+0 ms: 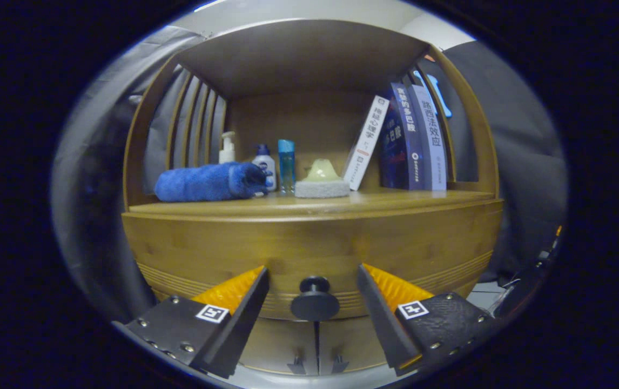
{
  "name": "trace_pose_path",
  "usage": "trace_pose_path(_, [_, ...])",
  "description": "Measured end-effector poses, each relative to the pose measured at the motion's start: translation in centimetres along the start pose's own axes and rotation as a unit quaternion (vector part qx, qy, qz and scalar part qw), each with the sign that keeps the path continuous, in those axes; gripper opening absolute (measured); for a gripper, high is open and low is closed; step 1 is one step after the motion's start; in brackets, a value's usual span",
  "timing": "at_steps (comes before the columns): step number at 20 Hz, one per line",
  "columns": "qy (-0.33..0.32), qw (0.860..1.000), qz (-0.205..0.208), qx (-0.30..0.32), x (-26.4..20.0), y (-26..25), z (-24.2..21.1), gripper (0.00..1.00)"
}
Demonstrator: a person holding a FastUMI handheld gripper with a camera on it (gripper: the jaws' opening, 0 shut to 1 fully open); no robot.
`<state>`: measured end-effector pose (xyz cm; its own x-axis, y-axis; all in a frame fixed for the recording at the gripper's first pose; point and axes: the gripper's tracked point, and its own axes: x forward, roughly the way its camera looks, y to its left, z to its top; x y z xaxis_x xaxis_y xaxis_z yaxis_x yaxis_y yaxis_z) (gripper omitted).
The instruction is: Pull open the drawer, take out the items inside it, and place them on the countertop above the cabinet.
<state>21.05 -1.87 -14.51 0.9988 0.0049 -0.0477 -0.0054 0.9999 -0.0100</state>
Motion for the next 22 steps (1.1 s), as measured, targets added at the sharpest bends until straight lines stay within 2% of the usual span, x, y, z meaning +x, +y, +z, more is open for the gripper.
trace_pose_path(3, [0.014, 0.999, -0.01, -0.041, -2.4, 1.2, 2.0, 0.98])
trace_pose_path(8, [-0.004, 0.997, 0.006, -0.083, -6.3, 4.1, 7.2, 0.96])
trace_pose_path(10, [-0.009, 0.995, 0.047, -0.09, -7.6, 6.3, 8.9, 0.96])
trace_pose_path(11, [-0.007, 0.995, 0.054, -0.088, -8.2, 7.0, 9.7, 0.96])
trace_pose_path(14, [0.015, 0.995, 0.03, -0.09, -11.1, 6.0, 11.3, 0.96])
trace_pose_path(18, [-0.011, 0.999, 0.004, -0.036, -14.9, 5.3, 16.2, 0.96])
trace_pose_path(22, [-0.006, 0.998, -0.012, -0.057, -19.3, 3.9, 19.3, 0.96])
